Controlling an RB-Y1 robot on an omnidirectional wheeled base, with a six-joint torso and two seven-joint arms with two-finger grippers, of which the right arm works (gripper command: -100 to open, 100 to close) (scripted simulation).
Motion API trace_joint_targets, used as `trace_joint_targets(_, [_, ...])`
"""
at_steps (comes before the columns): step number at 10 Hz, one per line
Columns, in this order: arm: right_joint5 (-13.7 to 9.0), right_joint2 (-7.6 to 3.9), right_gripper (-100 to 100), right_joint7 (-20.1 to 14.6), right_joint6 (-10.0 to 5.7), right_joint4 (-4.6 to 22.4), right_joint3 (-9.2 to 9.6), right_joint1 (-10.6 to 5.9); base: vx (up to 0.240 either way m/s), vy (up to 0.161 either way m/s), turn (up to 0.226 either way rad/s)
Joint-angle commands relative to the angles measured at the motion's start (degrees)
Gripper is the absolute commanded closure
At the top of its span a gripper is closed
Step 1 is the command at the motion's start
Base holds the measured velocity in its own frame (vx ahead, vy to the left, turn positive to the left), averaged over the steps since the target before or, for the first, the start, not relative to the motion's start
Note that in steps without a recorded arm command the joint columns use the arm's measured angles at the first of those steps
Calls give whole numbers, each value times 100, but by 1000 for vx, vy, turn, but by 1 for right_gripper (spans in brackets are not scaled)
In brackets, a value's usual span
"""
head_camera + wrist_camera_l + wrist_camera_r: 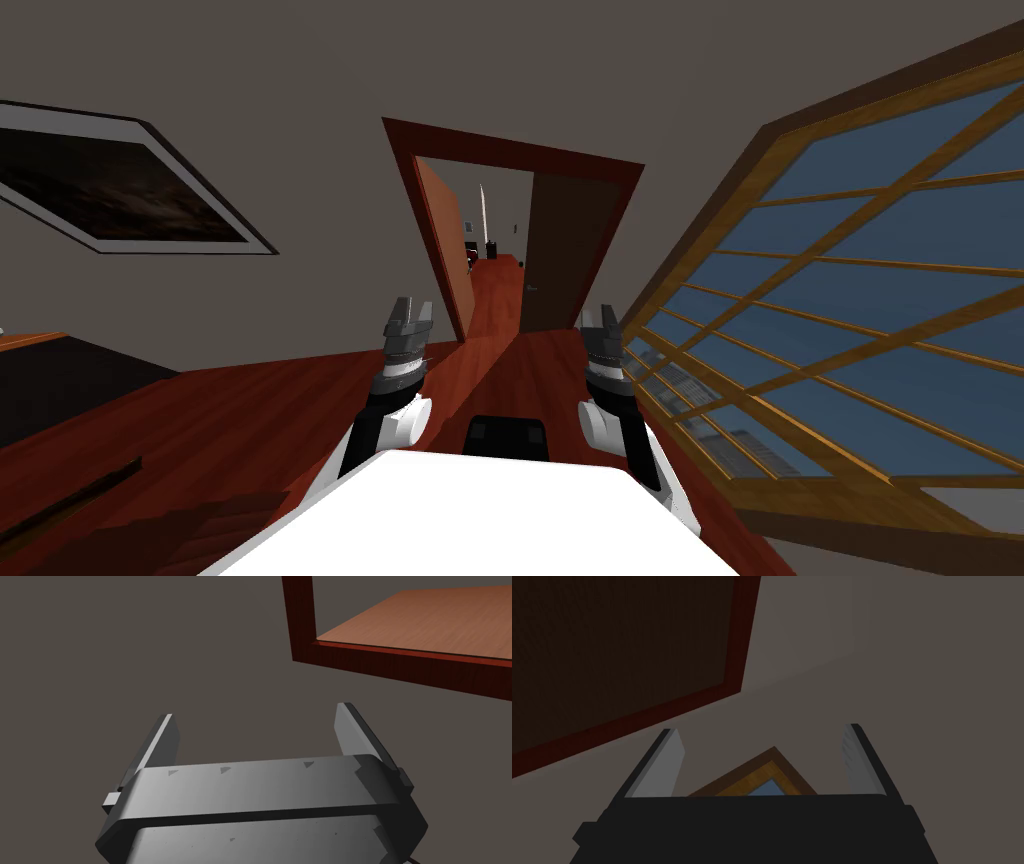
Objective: Push the door open
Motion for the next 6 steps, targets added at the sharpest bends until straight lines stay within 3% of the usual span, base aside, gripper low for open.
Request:
trace_joint_targets(1, [-11,-55,-100,10,-35,217,1,-73,100,-14,28])
trace_joint_targets(6, [-34,-148,-100,30,-111,685,3,-231,127,-27,21])
